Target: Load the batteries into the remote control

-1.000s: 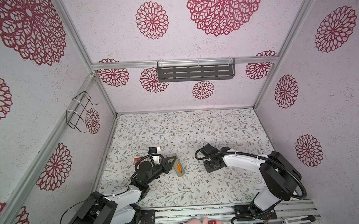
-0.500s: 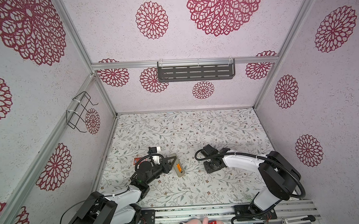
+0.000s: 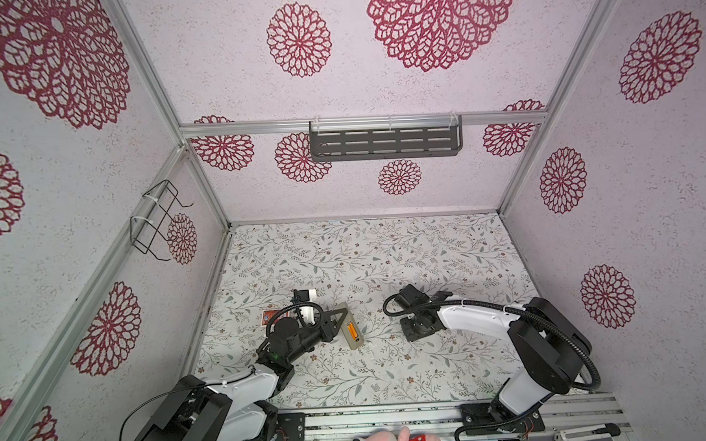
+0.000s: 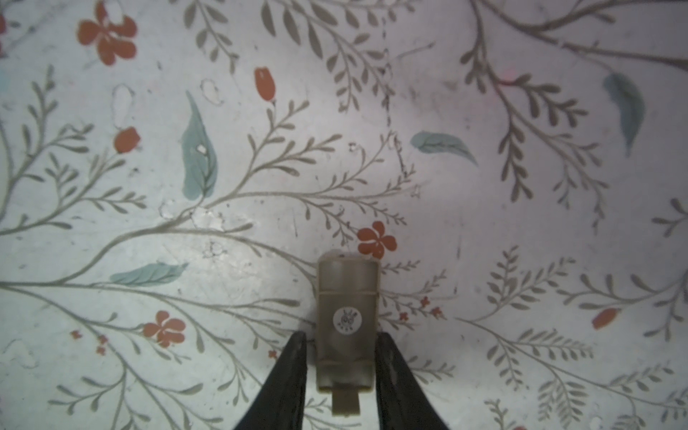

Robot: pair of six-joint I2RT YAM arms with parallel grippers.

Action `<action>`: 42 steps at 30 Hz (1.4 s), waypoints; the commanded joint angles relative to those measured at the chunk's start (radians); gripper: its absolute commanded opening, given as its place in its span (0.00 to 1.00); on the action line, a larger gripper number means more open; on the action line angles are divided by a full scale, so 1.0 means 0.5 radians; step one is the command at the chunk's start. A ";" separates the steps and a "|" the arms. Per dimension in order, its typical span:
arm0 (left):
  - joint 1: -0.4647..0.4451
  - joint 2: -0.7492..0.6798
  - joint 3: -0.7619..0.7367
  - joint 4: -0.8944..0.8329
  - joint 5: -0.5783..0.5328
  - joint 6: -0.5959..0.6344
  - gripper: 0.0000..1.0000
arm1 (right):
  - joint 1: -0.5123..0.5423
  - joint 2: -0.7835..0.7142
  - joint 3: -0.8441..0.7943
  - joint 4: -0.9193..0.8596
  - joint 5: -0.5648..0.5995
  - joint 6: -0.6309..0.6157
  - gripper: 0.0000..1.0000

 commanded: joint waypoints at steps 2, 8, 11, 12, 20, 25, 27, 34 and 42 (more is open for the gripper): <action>0.012 0.022 0.014 0.093 0.025 0.010 0.00 | 0.004 -0.010 0.056 -0.072 0.039 -0.002 0.34; 0.010 0.028 0.018 0.100 0.035 0.006 0.00 | 0.005 -0.007 0.058 -0.061 0.026 -0.002 0.34; 0.010 0.031 0.021 0.099 0.037 0.004 0.00 | 0.003 0.003 0.050 -0.053 0.015 -0.002 0.33; 0.010 0.033 0.019 0.101 0.037 0.004 0.00 | 0.004 0.008 0.049 -0.050 0.013 -0.002 0.33; 0.011 0.054 0.019 0.122 0.049 -0.008 0.00 | 0.004 0.032 0.022 -0.029 0.004 0.002 0.30; 0.008 0.071 0.019 0.141 0.055 -0.017 0.00 | 0.002 0.052 0.011 -0.016 -0.003 0.002 0.29; 0.009 0.077 0.019 0.145 0.059 -0.021 0.00 | 0.005 0.055 0.011 -0.016 -0.001 0.001 0.29; 0.009 0.103 0.018 0.183 0.068 -0.033 0.00 | 0.006 0.008 0.085 -0.081 0.058 -0.015 0.33; 0.010 0.113 0.015 0.203 0.072 -0.042 0.00 | 0.016 -0.002 0.094 -0.075 0.050 -0.015 0.35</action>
